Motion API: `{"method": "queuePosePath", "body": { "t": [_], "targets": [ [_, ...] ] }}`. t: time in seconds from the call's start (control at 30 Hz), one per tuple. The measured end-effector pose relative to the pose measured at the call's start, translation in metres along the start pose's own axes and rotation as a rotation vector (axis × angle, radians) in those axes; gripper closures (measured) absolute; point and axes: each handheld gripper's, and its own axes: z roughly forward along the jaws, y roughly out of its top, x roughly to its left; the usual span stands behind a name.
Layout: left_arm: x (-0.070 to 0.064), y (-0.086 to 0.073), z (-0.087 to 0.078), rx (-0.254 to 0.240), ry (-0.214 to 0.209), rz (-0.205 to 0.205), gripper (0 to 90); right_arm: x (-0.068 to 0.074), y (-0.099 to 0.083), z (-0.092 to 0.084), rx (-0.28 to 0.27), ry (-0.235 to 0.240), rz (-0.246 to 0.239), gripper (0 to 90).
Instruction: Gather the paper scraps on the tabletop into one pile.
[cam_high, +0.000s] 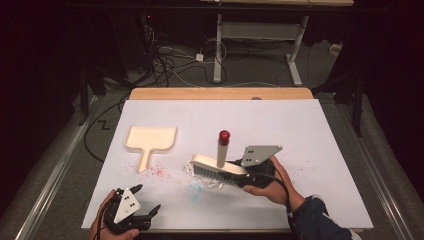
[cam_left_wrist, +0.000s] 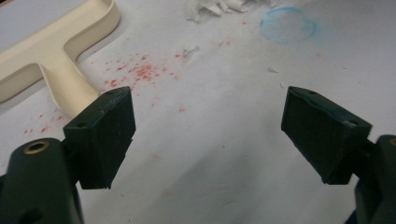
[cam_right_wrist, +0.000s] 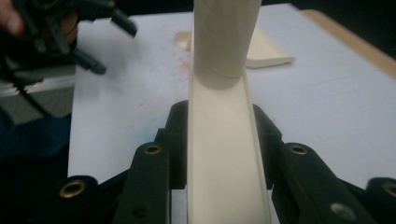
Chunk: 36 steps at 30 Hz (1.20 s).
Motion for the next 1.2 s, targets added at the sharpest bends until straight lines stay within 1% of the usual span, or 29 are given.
{"method": "queuePosePath", "body": {
  "t": [0.07, 0.13, 0.2, 0.23, 0.27, 0.33, 0.37, 0.43, 0.47, 0.5, 0.53, 0.57, 0.63, 0.7, 0.77, 0.83, 0.9, 0.93, 0.97, 1.0, 1.03, 1.07, 1.1, 1.13, 1.17, 1.2],
  "targets": [
    [0.0, 0.0, 0.0, -0.001, 0.0, 0.001, 16.9, 0.001, 0.001, -0.012, -0.018, -0.058, 0.027, 67.8],
    [0.0, 0.001, 0.0, 0.0, 0.001, 0.004, 16.9, 0.001, 0.0, -0.021, -0.017, -0.142, 0.049, 67.8],
    [-0.001, 0.001, 0.0, -0.001, 0.001, 0.004, 16.9, -0.001, -0.005, -0.025, -0.013, -0.198, 0.1, 67.8],
    [-0.001, 0.002, 0.0, -0.001, 0.001, 0.006, 16.9, -0.003, -0.009, -0.026, 0.0, -0.227, 0.12, 67.8],
    [-0.001, 0.002, 0.0, -0.002, 0.001, 0.006, 16.9, -0.004, -0.013, -0.024, 0.021, -0.269, 0.133, 67.8],
    [-0.001, 0.002, 0.001, -0.003, -0.002, 0.002, 16.9, -0.007, -0.021, -0.018, 0.074, -0.364, 0.136, 67.8],
    [-0.001, 0.002, 0.001, -0.002, -0.002, 0.003, 16.9, -0.009, -0.025, -0.013, 0.098, -0.397, 0.143, 67.8],
    [-0.001, 0.003, 0.001, -0.002, -0.004, 0.008, 16.9, -0.013, -0.033, -0.002, 0.14, -0.423, 0.186, 67.8],
    [-0.001, 0.003, 0.001, -0.007, -0.005, 0.003, 16.9, -0.014, -0.036, 0.005, 0.153, -0.447, 0.205, 67.8],
    [-0.001, 0.003, 0.001, -0.007, -0.005, 0.003, 16.9, -0.015, -0.038, 0.011, 0.168, -0.461, 0.215, 67.8],
    [-0.001, 0.003, 0.001, -0.008, -0.007, 0.004, 16.9, -0.015, -0.039, 0.018, 0.177, -0.469, 0.219, 67.8],
    [-0.002, 0.003, 0.001, -0.009, -0.007, 0.002, 16.9, -0.014, -0.038, 0.024, 0.173, -0.474, 0.223, 67.8],
    [-0.002, 0.003, 0.001, -0.011, -0.009, 0.001, 16.9, -0.007, -0.033, 0.034, 0.176, -0.489, 0.205, 67.8],
    [-0.001, 0.003, 0.001, -0.012, -0.012, 0.003, 16.9, 0.0, -0.028, 0.044, 0.175, -0.472, 0.2, 67.7],
    [-0.001, 0.002, 0.001, -0.015, -0.014, 0.002, 16.9, 0.007, -0.022, 0.055, 0.175, -0.475, 0.169, 67.8],
    [0.0, 0.003, 0.001, -0.014, -0.013, 0.003, 16.9, 0.008, -0.016, 0.062, 0.156, -0.457, 0.167, 67.8],
    [-0.001, 0.003, 0.001, -0.018, -0.014, 0.0, 16.9, 0.007, -0.009, 0.065, 0.137, -0.428, 0.172, 67.8],
    [-0.001, 0.003, 0.001, -0.017, -0.015, 0.0, 16.9, 0.008, -0.006, 0.065, 0.134, -0.431, 0.165, 67.8],
    [-0.001, 0.003, 0.001, -0.014, -0.015, 0.003, 16.9, 0.007, -0.003, 0.065, 0.138, -0.436, 0.147, 67.8],
    [-0.001, 0.003, 0.001, -0.013, -0.015, 0.006, 16.9, 0.005, -0.001, 0.064, 0.138, -0.436, 0.127, 67.8],
    [-0.001, 0.003, 0.001, -0.014, -0.015, 0.004, 16.9, 0.001, 0.001, 0.062, 0.139, -0.438, 0.119, 67.7],
    [-0.001, 0.003, 0.001, -0.015, -0.016, 0.002, 17.0, -0.003, 0.002, 0.059, 0.135, -0.434, 0.124, 67.7],
    [0.0, 0.002, 0.001, -0.011, -0.015, 0.004, 16.9, -0.01, 0.002, 0.056, 0.118, -0.423, 0.128, 67.8],
    [0.0, 0.002, 0.001, -0.013, -0.014, -0.002, 16.9, -0.016, 0.003, 0.053, 0.108, -0.413, 0.144, 67.8],
    [0.001, 0.002, 0.001, -0.013, -0.015, -0.003, 16.9, -0.023, 0.004, 0.052, 0.106, -0.417, 0.155, 67.8],
    [0.001, 0.002, 0.002, -0.013, -0.013, -0.005, 16.9, -0.028, 0.005, 0.052, 0.096, -0.406, 0.15, 67.7]
  ]
}}
